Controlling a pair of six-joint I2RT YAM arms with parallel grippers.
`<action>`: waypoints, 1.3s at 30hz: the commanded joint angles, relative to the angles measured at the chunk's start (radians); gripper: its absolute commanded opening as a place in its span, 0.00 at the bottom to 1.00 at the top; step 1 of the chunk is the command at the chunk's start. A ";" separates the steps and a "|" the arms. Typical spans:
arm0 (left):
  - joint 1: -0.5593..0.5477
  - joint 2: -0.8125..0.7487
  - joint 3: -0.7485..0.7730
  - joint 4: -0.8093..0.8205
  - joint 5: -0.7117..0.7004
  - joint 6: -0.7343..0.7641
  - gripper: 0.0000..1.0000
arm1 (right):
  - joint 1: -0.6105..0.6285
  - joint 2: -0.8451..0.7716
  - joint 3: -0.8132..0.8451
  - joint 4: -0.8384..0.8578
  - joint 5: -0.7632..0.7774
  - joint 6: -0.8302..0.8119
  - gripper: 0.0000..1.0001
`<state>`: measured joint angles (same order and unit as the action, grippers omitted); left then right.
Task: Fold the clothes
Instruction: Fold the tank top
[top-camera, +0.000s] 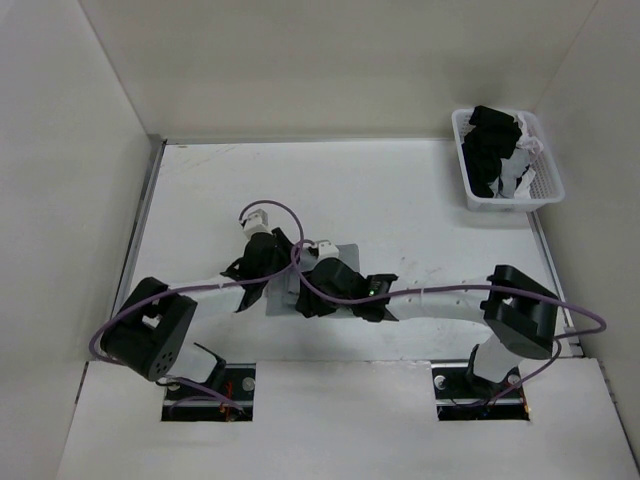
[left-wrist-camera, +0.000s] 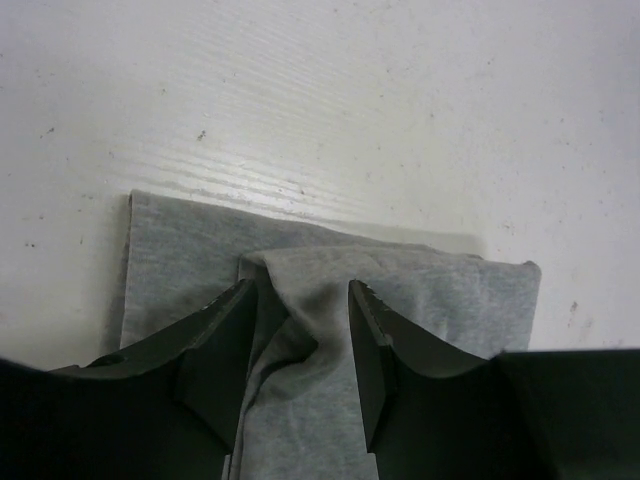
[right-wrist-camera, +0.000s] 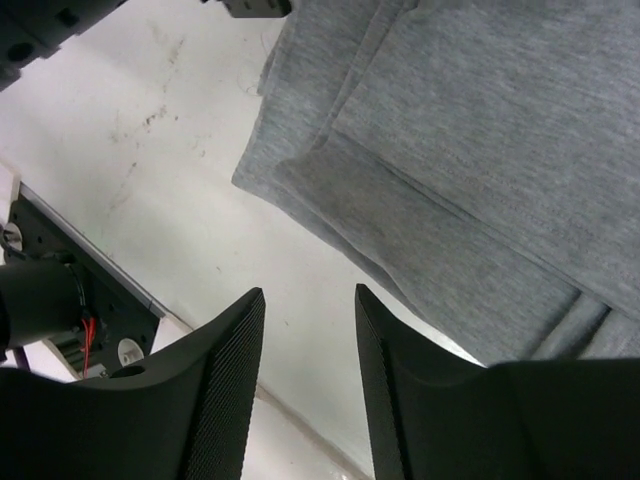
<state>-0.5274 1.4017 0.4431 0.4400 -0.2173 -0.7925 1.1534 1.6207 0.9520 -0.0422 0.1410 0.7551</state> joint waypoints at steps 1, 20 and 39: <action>0.023 0.040 0.052 0.077 0.036 0.018 0.38 | 0.004 0.034 0.070 0.031 -0.004 -0.017 0.47; 0.074 0.135 0.105 0.095 0.111 -0.010 0.12 | 0.004 0.202 0.206 0.022 0.083 -0.111 0.48; 0.089 0.168 0.105 0.126 0.137 -0.045 0.05 | 0.019 0.258 0.278 -0.035 0.077 -0.151 0.30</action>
<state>-0.4381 1.5684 0.5152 0.5026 -0.1108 -0.8345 1.1591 1.8828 1.1881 -0.1074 0.2565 0.6292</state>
